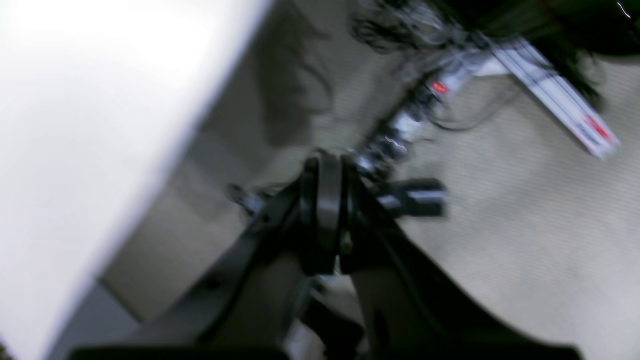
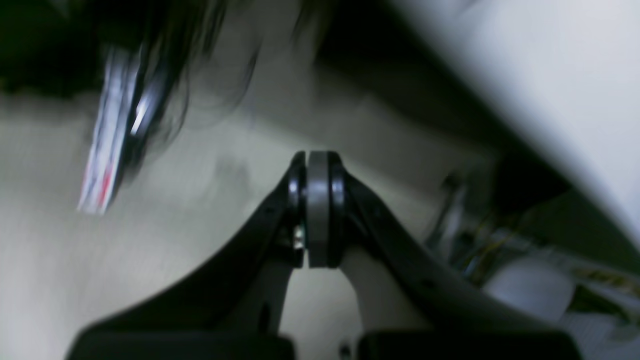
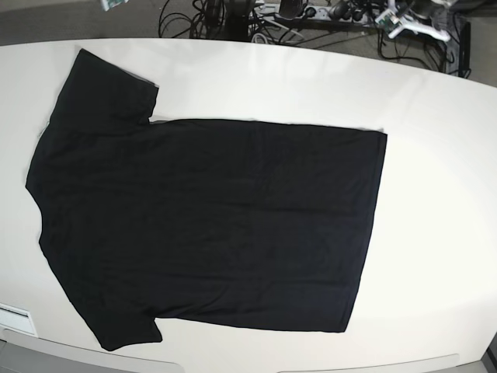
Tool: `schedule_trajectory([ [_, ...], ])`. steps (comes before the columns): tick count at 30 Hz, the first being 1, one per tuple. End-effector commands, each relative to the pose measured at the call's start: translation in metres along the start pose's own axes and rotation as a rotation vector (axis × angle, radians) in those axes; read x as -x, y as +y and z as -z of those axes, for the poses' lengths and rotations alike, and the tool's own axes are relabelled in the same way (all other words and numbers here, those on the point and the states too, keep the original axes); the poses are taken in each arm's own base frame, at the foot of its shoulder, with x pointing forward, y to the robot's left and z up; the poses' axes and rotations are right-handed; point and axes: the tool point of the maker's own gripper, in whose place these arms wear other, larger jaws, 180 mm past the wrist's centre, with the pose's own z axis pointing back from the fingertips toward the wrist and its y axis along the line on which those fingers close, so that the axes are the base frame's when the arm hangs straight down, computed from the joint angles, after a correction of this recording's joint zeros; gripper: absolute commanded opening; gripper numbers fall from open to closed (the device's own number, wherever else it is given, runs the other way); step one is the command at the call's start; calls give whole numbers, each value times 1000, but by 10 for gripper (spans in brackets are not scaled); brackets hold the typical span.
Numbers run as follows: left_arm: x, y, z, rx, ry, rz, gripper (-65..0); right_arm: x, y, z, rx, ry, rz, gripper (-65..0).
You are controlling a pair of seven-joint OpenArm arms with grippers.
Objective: Fold the T-shirt properly
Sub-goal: 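Move both grippers down to the shirt's shoulder corners and grasp them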
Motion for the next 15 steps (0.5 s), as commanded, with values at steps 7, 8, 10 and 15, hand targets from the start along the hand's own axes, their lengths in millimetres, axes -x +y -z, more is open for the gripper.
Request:
schedule_trajectory([
  [7,-69,56,-28,-181,-231,81,-650,-10,-45,2,72,-84,-30,-650],
  [8,-77,63,-28,-207,-266,100,-650,-13,-37,3,13,-95,-25,-650],
  [10,-94,76,-28,-237,-326,131,-650,-33,-29,10,-60,-159,-10,-650],
  [15,-126,84,-18,-163,-445,310,-650,-90,-14,18,-192,-340,-10,-650],
])
